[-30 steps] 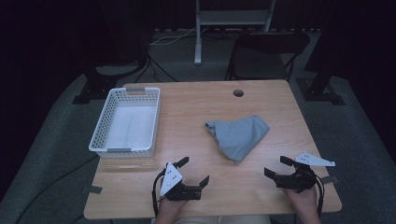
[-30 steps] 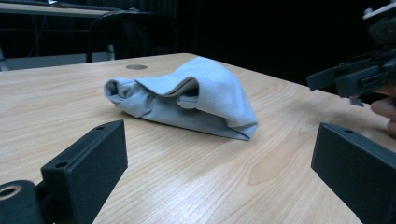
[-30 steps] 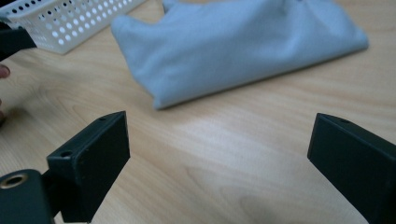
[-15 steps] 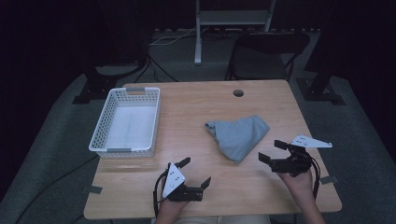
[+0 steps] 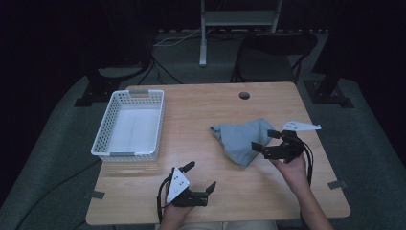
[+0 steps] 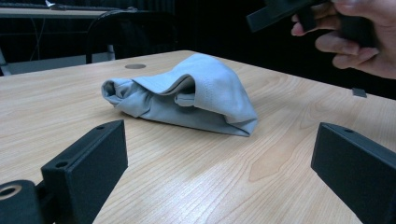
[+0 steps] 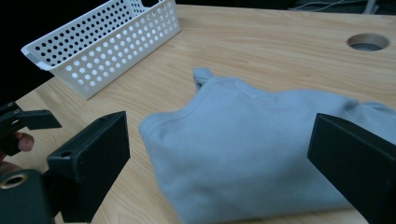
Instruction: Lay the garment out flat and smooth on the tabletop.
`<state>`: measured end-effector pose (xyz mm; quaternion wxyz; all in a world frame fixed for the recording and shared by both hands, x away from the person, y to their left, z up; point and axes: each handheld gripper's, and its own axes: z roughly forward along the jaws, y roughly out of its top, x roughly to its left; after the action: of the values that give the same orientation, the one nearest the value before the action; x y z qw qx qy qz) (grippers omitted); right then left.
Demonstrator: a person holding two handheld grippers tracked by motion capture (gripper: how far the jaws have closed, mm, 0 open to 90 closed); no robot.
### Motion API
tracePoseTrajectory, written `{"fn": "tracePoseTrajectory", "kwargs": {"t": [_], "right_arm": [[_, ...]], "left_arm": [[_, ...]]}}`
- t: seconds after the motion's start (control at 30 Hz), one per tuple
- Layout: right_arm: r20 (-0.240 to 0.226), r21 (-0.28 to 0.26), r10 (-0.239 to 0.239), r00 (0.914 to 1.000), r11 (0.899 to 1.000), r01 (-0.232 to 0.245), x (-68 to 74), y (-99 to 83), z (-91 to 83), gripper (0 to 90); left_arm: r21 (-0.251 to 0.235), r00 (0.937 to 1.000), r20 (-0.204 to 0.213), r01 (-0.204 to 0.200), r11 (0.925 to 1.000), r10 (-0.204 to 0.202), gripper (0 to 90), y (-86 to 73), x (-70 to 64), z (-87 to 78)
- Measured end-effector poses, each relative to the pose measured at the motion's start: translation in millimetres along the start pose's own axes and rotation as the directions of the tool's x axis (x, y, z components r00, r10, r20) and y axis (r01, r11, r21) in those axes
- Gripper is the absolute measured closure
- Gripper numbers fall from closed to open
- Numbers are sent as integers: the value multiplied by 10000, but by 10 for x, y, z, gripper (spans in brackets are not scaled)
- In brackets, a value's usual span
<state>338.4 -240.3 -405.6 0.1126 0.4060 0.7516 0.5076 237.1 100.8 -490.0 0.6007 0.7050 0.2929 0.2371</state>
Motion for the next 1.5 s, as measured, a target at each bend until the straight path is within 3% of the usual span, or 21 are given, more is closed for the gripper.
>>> {"fn": "tracePoseTrajectory", "kwargs": {"t": [0.2, 0.57, 0.7, 0.9, 1.07, 1.23, 1.33, 1.43, 1.5], "right_arm": [[-120, 370, 160, 9998, 9992, -156, 25, 58, 238, 51], [-188, 1228, -12, 9998, 9924, 35, 175, 124, 640, 51], [-176, 1911, -144, 9997, 9814, 175, 208, 47, 841, 51], [74, 2481, -609, 9981, 9670, 572, 270, -62, 951, 57], [322, 2610, -934, 9951, 9619, 818, 298, -82, 962, 84], [1173, 2773, -1162, 9863, 9575, 798, 297, -101, 979, 272], [1624, 2739, -1122, 9803, 9596, 644, 273, -88, 963, 482], [1349, 2731, -1031, 9855, 9599, 631, 226, -78, 946, 696], [1181, 2751, -1001, 9879, 9593, 643, 208, -73, 942, 769]], "left_arm": [[9, 10000, -20, 4, 10000, -4, 46, 0, 2, -1], [14, 10000, -52, 56, 10000, -56, 46, 0, 9, -2], [18, 10000, -56, 64, 10000, -64, 47, 1, 10, -1], [22, 10000, -59, 81, 10000, -81, 47, 1, 11, 0], [24, 9999, -58, 90, 10000, -90, 47, 1, 11, 1], [36, 9999, -58, 109, 9999, -109, 47, 2, 13, 1], [28, 9999, -40, 143, 9999, -143, 48, 1, 16, 2], [40, 9999, -37, 142, 9999, -142, 48, 1, 19, 1], [43, 9999, -36, 161, 9999, -160, 48, 1, 20, 2]]}}
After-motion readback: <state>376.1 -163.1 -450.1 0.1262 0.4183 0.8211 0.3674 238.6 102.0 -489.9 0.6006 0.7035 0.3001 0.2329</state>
